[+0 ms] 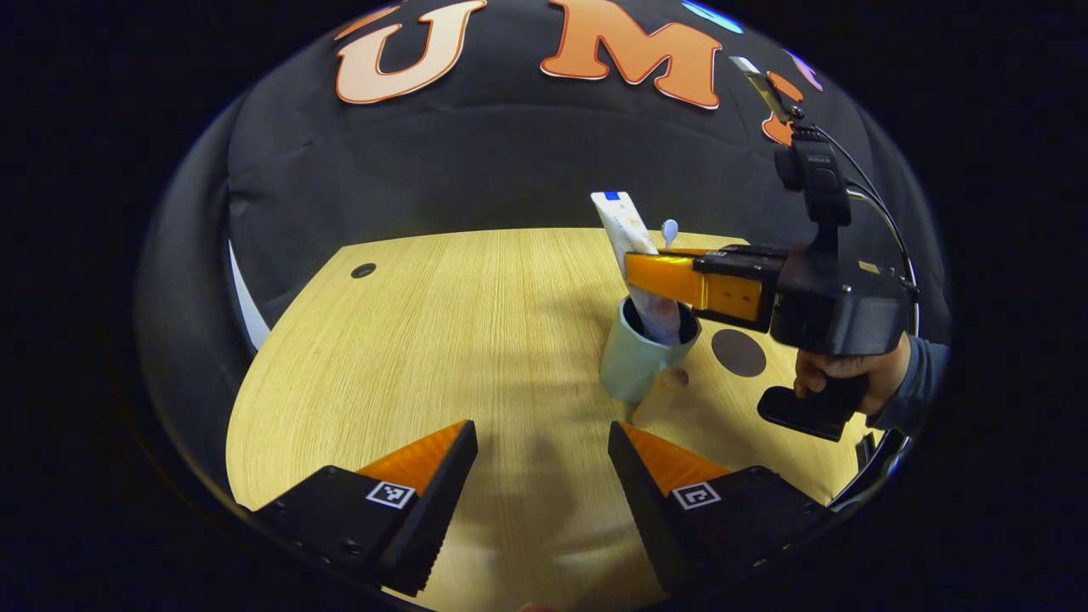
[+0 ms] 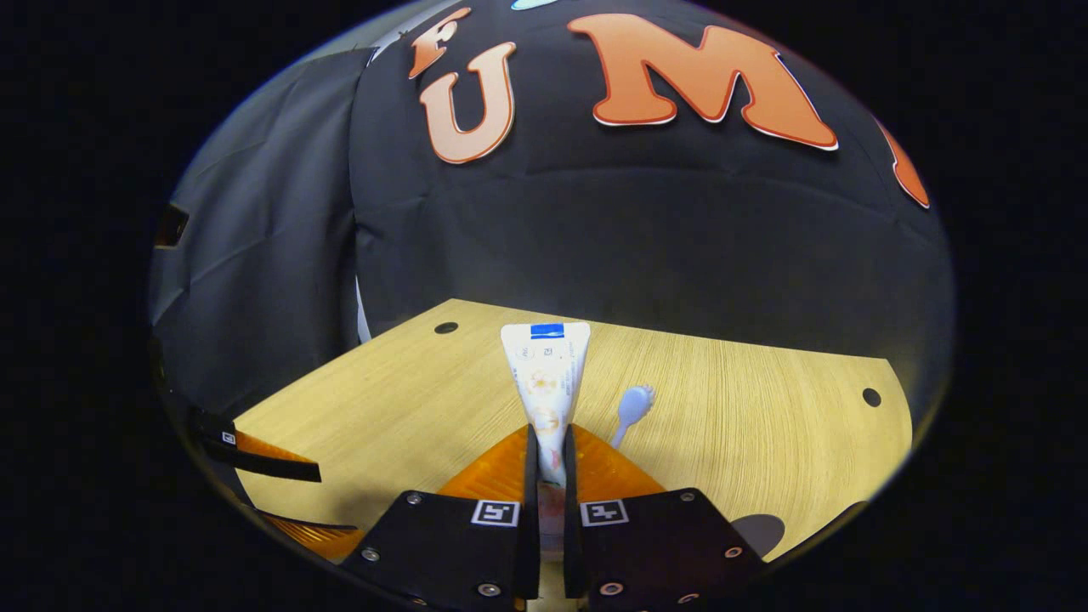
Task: Put the toothbrush and toothpaste on the desktop into the cup, then pick up the cup and place it on the coaster on the desktop.
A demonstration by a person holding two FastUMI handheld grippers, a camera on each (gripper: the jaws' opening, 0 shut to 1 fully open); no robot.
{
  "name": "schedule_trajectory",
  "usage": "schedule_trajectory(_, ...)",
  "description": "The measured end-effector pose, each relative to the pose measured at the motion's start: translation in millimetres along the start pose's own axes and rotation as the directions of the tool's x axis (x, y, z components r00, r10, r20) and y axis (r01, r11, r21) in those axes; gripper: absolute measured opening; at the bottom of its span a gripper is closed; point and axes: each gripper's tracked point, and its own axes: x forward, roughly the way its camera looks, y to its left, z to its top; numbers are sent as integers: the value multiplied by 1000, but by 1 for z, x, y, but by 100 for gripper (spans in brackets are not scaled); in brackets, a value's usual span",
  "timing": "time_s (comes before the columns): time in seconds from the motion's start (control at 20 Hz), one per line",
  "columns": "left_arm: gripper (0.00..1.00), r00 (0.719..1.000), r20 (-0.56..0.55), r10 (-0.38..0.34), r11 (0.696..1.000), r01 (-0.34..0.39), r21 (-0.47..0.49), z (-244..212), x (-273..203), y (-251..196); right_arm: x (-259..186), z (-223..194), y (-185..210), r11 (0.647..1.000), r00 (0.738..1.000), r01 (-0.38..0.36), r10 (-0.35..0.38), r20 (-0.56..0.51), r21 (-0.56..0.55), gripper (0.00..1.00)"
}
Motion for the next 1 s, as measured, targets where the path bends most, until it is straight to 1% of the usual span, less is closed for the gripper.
schedule_trajectory(0.05, 94, 1000, 1, -1, 1000, 1, 0, 1, 2, -1, 0, -6, -1, 1000, 1000, 6, -6, -19, -7, 12)
schedule_trajectory(0.25, 94, 1000, 4, 5, 1000, -5, 1, 0, 4, -2, -2, -8, 0, 999, 999, 24, -25, -23, -22, 17)
schedule_trajectory(0.35, 94, 1000, 2, 6, 1000, -6, 4, 1, 5, -4, -3, -18, 2, 1000, 998, 18, -19, -64, -13, 20)
schedule_trajectory(0.4, 94, 1000, 4, 5, 1000, -5, 5, 2, 6, -5, -6, -23, 2, 1000, 996, 22, -23, -81, -16, 23)
schedule_trajectory(0.5, 94, 1000, 4, 4, 1000, -4, 10, 3, 8, -6, -9, -23, 0, 1000, 996, 25, -27, -85, -19, 26)
schedule_trajectory(0.7, 94, 1000, 9, 5, 1000, -6, 19, 7, 12, -5, -20, -30, 4, 1000, 993, 21, -23, -117, -17, 27)
schedule_trajectory(0.75, 94, 1000, 12, 7, 1000, -7, 20, 7, 15, -5, -23, -30, 2, 999, 993, 27, -29, -116, -16, 23)
schedule_trajectory(0.8, 94, 1000, 15, 6, 1000, -7, 20, 8, 18, -5, -28, -29, 0, 999, 993, 31, -32, -115, -13, 27)
schedule_trajectory(0.85, 94, 1000, 17, 8, 1000, -8, 23, 8, 21, -3, -32, -29, 0, 999, 993, 34, -35, -116, -9, 28)
schedule_trajectory(0.95, 94, 1000, 22, 10, 1000, -10, 26, 10, 27, -1, -47, -29, -3, 999, 992, 35, -33, -118, 9, 34)
schedule_trajectory(1.0, 94, 1000, 27, 7, 1000, -7, 25, 12, 29, 0, -54, -27, -5, 999, 993, 38, -35, -117, 20, 44)
